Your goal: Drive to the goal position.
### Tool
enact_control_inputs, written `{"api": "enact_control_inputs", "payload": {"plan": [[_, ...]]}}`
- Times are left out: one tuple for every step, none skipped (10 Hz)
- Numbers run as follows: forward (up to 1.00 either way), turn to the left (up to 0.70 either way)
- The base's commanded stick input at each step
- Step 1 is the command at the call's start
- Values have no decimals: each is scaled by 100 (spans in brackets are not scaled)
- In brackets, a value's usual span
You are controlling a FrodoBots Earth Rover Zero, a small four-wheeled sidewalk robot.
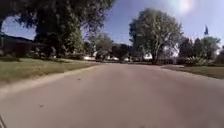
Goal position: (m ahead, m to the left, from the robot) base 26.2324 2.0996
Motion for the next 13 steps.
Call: {"api": "enact_control_inputs", "payload": {"plan": [[70,0],[70,0],[70,0],[70,0],[70,0],[70,0],[70,0],[70,0],[70,0],[70,0],[70,0],[70,0],[70,0]]}}
